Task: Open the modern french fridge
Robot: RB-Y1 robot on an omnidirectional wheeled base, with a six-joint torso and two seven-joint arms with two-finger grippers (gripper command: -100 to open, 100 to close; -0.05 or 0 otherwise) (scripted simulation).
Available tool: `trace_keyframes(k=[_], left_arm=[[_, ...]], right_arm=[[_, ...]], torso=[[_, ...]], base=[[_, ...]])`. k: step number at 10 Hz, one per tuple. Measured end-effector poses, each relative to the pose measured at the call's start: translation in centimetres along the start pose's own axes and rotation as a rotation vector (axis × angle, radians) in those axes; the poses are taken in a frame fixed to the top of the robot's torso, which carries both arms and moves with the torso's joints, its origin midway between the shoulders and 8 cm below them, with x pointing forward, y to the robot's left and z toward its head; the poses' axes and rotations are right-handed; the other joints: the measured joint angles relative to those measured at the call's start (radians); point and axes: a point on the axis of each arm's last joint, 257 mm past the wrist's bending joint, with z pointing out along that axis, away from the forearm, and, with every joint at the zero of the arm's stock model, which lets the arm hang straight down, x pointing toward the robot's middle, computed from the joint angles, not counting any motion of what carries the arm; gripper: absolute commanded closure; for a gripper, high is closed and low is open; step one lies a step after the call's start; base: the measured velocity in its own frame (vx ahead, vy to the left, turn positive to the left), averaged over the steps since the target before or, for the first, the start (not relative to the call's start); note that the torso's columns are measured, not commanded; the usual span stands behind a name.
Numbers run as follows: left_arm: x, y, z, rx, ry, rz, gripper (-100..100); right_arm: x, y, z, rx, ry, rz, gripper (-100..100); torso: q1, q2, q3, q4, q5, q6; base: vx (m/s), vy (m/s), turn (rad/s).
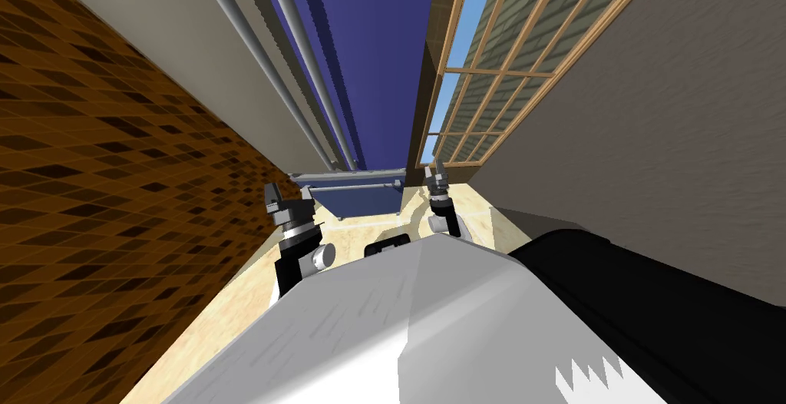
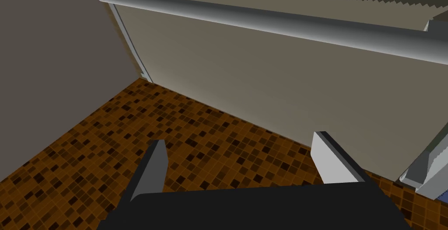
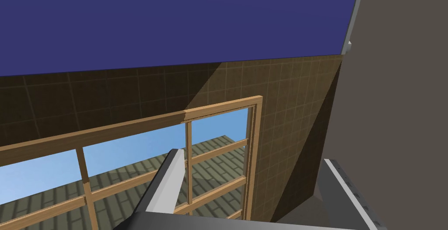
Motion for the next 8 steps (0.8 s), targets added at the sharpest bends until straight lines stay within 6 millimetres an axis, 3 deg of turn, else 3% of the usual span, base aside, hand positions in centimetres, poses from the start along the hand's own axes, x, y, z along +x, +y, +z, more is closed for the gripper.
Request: trace_keyframes(k=[3, 4, 5, 8], left_arm=[[0.0, 0.0, 0.0, 0.000, 0.000, 0.000, 0], [0.0, 0.0, 0.0, 0.000, 0.000, 0.000, -100], [0.3, 0.3, 0.2, -0.004, 0.018, 0.001, -100], [1.7, 2.1, 1.1, -0.031, 0.090, -0.017, -100]], right_arm=[[0.0, 0.0, 0.0, 0.000, 0.000, 0.000, 0], [0.0, 0.0, 0.0, 0.000, 0.000, 0.000, 0], [0.0, 0.0, 0.0, 0.000, 0.000, 0.000, 0], [0.0, 0.0, 0.0, 0.001, 0.000, 0.000, 0]], torso=[[0.000, 0.222, -0.443, 0.221, 0.000, 0.000], [0.000, 0.295, -0.590, 0.295, 0.000, 0.000], [0.000, 0.329, -0.659, 0.328, 0.000, 0.000], [0.000, 0.341, -0.684, 0.342, 0.000, 0.000]], base=[[0.000, 0.000, 0.000], [0.009, -0.004, 0.020], [0.009, -0.012, 0.029], [0.012, -0.019, 0.042]])
